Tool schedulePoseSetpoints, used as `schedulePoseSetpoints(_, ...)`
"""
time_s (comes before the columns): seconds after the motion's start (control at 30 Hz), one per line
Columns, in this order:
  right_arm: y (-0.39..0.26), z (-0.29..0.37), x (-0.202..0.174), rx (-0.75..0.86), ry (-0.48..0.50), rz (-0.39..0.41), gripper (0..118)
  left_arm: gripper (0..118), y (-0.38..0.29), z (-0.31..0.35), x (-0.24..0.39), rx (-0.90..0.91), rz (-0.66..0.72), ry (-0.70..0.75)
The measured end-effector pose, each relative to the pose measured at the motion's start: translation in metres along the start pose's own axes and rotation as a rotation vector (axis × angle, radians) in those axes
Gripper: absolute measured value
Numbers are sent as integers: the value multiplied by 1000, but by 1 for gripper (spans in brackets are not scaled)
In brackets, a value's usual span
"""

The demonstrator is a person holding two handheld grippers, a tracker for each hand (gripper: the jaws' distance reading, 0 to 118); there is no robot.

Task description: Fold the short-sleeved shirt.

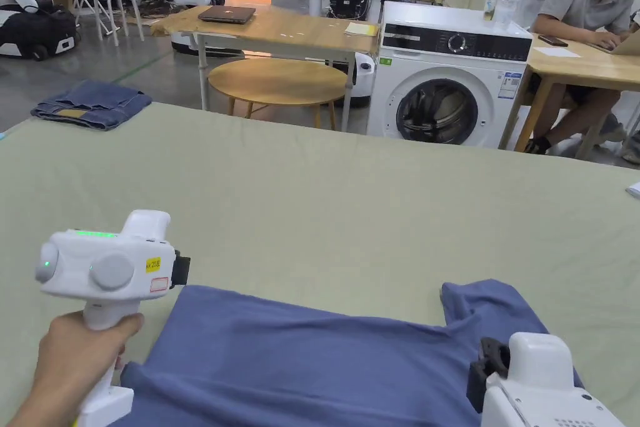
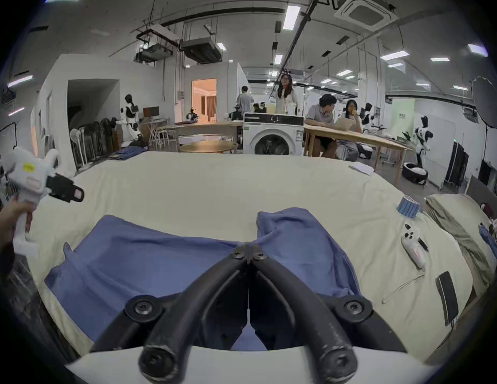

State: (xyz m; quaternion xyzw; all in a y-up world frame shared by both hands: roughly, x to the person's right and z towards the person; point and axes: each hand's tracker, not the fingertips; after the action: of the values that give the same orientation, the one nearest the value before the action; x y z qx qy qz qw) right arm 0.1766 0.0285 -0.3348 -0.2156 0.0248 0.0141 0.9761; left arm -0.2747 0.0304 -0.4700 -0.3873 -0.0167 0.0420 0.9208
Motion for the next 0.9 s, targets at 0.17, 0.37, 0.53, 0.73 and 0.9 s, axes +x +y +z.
schedulePoseSetpoints(0.17, -4, -9, 13, -49, -23, 10, 0, 6, 27, -57, -16, -236, 20, -50)
schedulePoseSetpoints(0.37, -11, -15, 28, -97, -58, 21, 0, 50, 27, -102, -20, -362, 65, -54)
schedulePoseSetpoints(0.53, -19, -18, 40, -140, -86, 27, 0, 48, 20, -106, 0, -363, 3, 29)
schedulePoseSetpoints(0.73, -18, -28, 53, -186, -85, -16, 0, 0, 18, -104, 3, -309, -52, -7)
schedulePoseSetpoints(0.9, 14, -50, 79, -229, -65, -70, 0, 0, 21, -86, -6, -244, -63, -23)
